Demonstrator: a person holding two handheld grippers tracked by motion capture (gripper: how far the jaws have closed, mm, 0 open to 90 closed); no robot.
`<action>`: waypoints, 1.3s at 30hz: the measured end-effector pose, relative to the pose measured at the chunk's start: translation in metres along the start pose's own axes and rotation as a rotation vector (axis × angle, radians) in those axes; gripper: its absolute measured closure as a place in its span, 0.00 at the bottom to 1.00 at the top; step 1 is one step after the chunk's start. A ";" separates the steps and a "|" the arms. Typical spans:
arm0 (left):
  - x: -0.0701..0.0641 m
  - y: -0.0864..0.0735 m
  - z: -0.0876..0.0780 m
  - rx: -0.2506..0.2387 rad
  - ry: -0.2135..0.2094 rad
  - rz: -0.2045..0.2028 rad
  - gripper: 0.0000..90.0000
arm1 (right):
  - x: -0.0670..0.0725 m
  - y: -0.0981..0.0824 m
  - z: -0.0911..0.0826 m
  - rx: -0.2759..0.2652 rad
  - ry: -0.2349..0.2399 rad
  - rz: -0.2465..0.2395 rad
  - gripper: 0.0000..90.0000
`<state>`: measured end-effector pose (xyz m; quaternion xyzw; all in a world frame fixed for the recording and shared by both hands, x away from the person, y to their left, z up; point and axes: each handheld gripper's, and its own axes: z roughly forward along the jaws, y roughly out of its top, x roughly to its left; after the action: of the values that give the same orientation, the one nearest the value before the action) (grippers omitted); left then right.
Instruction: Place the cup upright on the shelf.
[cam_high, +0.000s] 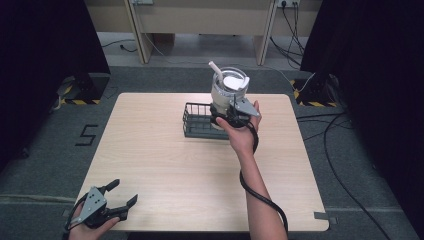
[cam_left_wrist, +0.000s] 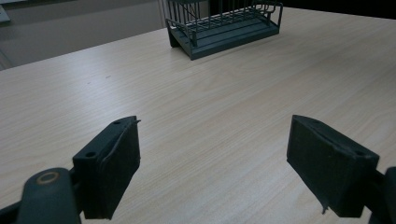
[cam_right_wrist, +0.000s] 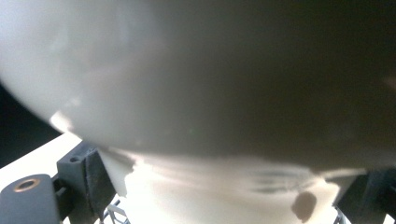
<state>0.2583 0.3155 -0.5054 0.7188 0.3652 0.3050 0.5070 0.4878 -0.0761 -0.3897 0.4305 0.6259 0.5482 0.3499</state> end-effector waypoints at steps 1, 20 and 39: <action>0.000 0.000 0.000 0.000 0.000 0.000 0.19 | 0.000 0.001 0.001 0.001 -0.003 0.002 0.12; 0.000 -0.001 0.001 0.005 0.001 -0.006 0.19 | -0.004 0.016 0.022 0.014 -0.014 -0.003 0.12; 0.001 -0.002 0.002 0.010 -0.003 -0.010 0.19 | -0.013 0.010 0.044 0.058 -0.050 0.019 0.12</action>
<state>0.2604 0.3157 -0.5078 0.7199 0.3694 0.2998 0.5054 0.5348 -0.0707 -0.3875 0.4598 0.6284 0.5224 0.3475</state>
